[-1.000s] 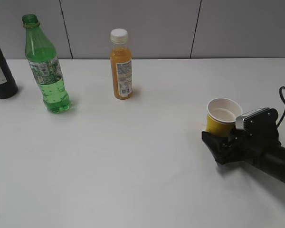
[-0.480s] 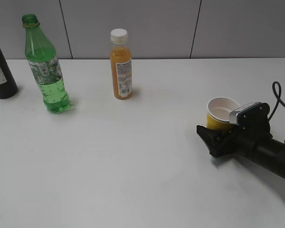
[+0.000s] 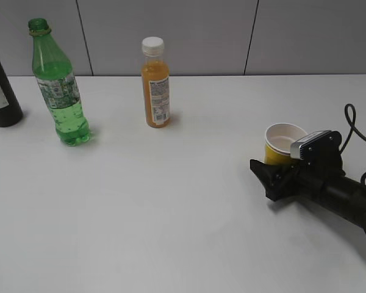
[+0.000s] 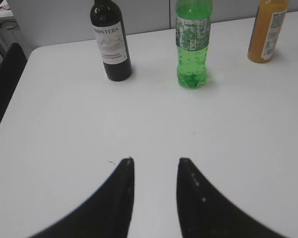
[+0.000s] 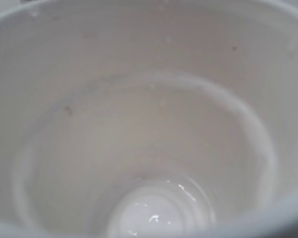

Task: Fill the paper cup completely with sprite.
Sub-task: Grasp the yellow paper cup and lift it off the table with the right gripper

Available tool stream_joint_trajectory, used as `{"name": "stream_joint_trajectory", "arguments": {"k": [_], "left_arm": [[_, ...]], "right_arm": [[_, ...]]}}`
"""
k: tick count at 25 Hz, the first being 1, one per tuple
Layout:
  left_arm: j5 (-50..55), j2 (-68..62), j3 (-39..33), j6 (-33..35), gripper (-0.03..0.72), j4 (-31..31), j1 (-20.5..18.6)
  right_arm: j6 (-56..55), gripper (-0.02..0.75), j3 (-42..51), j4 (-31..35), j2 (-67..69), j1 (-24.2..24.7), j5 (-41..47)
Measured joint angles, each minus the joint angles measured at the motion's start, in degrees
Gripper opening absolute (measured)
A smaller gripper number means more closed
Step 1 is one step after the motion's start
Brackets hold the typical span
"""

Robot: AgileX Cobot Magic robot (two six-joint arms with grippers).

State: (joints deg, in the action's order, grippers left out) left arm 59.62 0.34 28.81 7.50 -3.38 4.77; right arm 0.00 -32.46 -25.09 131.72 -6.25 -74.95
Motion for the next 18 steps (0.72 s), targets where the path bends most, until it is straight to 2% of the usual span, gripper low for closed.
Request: {"name": "stream_joint_trajectory", "arguments": {"k": [8, 18], "left_arm": [[0.0, 0.0, 0.0, 0.0, 0.237, 0.0, 0.0], [0.0, 0.0, 0.0, 0.0, 0.237, 0.0, 0.0]], "right_arm": [[0.0, 0.46, -0.2, 0.29, 0.0, 0.0, 0.14], [-0.42, 0.451, 0.14, -0.18, -5.81, -0.22, 5.06]]}}
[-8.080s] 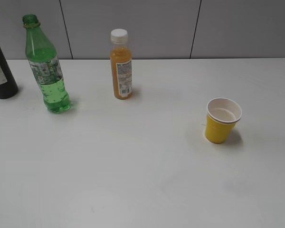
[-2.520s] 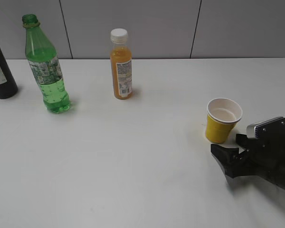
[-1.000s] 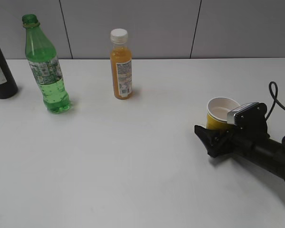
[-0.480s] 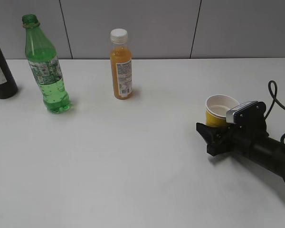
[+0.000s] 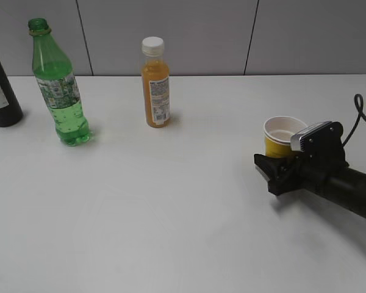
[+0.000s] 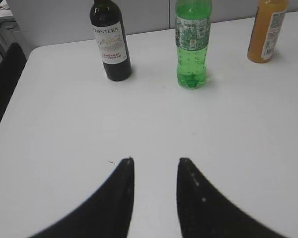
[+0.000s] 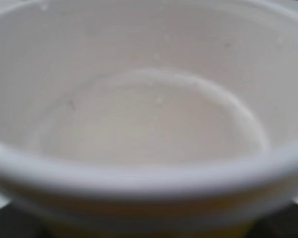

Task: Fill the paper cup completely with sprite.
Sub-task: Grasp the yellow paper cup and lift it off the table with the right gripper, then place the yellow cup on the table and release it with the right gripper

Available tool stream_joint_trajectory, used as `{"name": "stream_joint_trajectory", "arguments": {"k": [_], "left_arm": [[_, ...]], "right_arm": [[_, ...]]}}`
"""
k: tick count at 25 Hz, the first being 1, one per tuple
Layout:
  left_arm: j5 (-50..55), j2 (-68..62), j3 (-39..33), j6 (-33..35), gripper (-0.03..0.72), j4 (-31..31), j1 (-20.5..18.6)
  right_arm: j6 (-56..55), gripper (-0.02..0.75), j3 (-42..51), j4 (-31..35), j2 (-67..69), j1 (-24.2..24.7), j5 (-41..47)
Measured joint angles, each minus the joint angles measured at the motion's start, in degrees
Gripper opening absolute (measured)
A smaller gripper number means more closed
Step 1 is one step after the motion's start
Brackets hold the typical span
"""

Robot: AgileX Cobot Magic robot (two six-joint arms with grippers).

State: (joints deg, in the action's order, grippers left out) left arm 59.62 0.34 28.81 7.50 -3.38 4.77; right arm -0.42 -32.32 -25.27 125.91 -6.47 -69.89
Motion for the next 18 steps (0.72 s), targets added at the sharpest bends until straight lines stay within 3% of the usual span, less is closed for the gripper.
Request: {"name": "stream_joint_trajectory", "arguments": {"k": [4, 14, 18], "left_arm": [[0.0, 0.0, 0.0, 0.0, 0.238, 0.0, 0.0], [0.0, 0.0, 0.0, 0.0, 0.237, 0.0, 0.0], [0.0, 0.0, 0.0, 0.0, 0.237, 0.0, 0.0]], "right_arm": [[-0.43, 0.451, 0.0, -1.85, -4.12, 0.0, 0.05], [-4.05, 0.45, -0.32, -14.15, -7.03, -0.11, 0.11], [-5.63, 0.45, -2.76, -18.43, -7.03, -2.78, 0.15]]}}
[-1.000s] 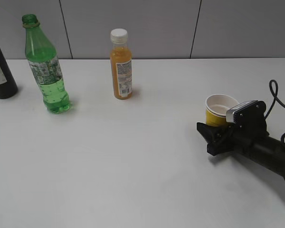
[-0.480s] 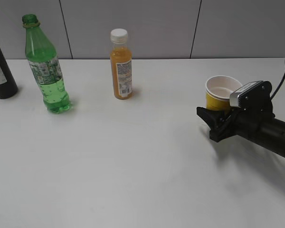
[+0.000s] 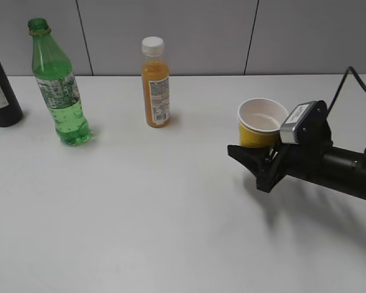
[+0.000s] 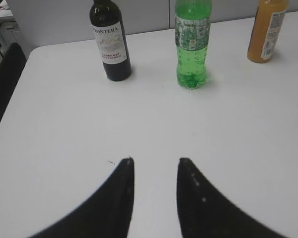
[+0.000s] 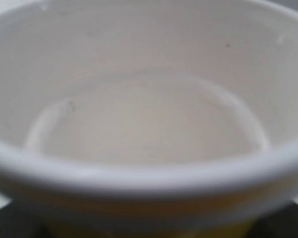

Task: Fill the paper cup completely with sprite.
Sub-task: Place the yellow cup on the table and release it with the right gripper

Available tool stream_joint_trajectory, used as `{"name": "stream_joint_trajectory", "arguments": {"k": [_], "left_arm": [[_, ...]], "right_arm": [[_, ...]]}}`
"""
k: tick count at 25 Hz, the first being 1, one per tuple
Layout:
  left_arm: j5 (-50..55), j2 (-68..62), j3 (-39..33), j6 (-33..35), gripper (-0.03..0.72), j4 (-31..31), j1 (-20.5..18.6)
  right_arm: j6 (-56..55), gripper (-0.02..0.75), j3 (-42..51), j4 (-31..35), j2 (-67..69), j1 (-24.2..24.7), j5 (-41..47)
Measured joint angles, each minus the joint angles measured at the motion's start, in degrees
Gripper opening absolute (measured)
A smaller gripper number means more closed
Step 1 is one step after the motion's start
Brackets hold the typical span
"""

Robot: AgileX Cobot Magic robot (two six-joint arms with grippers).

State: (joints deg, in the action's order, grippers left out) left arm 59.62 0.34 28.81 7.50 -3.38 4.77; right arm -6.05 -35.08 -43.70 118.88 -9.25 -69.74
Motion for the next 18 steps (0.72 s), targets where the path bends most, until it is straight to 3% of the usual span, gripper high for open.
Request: {"name": "stream_joint_trajectory", "arguments": {"k": [9, 14, 18], "left_arm": [[0.0, 0.0, 0.0, 0.0, 0.237, 0.0, 0.0], [0.0, 0.0, 0.0, 0.0, 0.237, 0.0, 0.0], [0.0, 0.0, 0.0, 0.0, 0.237, 0.0, 0.0]], "right_arm": [[-4.6, 0.45, -9.15, -7.68, 6.63, -12.64, -0.05], [-9.23, 0.45, -15.26, -17.13, 11.67, -14.64, 0.0], [-11.12, 0.45, -20.13, -20.78, 13.39, -16.03, 0.05]]}}
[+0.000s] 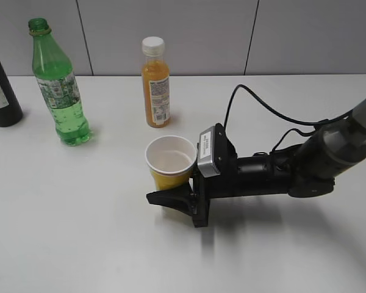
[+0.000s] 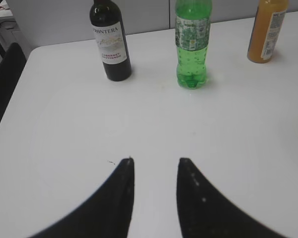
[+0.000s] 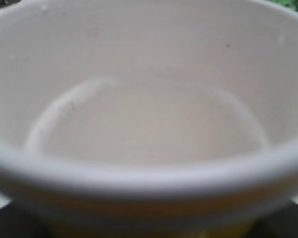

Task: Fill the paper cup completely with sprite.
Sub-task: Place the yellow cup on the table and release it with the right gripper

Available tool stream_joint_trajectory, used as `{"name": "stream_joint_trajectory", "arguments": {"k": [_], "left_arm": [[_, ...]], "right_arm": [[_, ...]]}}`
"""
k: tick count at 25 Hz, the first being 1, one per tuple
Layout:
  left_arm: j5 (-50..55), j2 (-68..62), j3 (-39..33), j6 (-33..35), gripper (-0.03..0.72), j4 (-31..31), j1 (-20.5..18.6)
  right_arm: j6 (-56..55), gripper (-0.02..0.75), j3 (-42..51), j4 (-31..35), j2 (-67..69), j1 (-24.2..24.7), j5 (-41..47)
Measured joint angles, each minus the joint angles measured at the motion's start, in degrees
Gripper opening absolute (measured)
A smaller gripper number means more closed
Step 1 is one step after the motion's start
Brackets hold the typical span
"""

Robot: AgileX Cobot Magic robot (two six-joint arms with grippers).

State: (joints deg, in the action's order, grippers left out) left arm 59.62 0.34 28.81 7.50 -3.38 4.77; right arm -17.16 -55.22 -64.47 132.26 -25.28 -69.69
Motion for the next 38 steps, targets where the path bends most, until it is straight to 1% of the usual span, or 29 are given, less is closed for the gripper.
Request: {"name": "stream_joint_trajectory", "arguments": {"k": [6, 15, 21, 22, 23, 24, 25, 26, 28, 32, 38], "left_arm": [[0.0, 0.0, 0.0, 0.0, 0.237, 0.0, 0.0], [0.0, 0.0, 0.0, 0.0, 0.237, 0.0, 0.0], [0.0, 0.0, 0.0, 0.0, 0.237, 0.0, 0.0], [0.0, 0.0, 0.0, 0.0, 0.237, 0.0, 0.0], [0.0, 0.0, 0.0, 0.0, 0.237, 0.0, 0.0], [0.0, 0.0, 0.0, 0.0, 0.237, 0.0, 0.0], [0.0, 0.0, 0.0, 0.0, 0.237, 0.0, 0.0], [0.0, 0.0, 0.0, 0.0, 0.237, 0.0, 0.0], [0.0, 0.0, 0.0, 0.0, 0.237, 0.0, 0.0], [0.0, 0.0, 0.0, 0.0, 0.237, 0.0, 0.0], [0.0, 0.0, 0.0, 0.0, 0.237, 0.0, 0.0]], "right_arm": [[-1.42, 0.45, -5.86, -2.43, 1.47, -3.47, 1.34], [-1.58, 0.45, -6.55, -2.79, 4.18, -3.93, 4.45], [-1.58, 0.45, -6.71, 1.67, 4.73, -3.93, 5.87], [-1.64, 0.461, -6.71, 1.95, 4.73, -3.93, 6.36], [-1.64, 0.489, -6.71, 2.19, 4.8, -3.93, 6.72], [-1.64, 0.526, -6.71, 2.58, 4.8, -3.93, 7.18], [-1.64, 0.586, -6.71, 3.01, 4.85, -3.93, 7.51], [-1.64, 0.622, -6.71, 3.18, 4.85, -3.93, 7.66], [-1.64, 0.664, -6.72, 3.44, 4.85, -3.93, 8.18], [-1.64, 0.687, -5.44, 3.86, 4.18, -3.87, 8.9], [2.07, 0.689, 1.58, 5.2, 0.1, -1.92, 10.61]]}}
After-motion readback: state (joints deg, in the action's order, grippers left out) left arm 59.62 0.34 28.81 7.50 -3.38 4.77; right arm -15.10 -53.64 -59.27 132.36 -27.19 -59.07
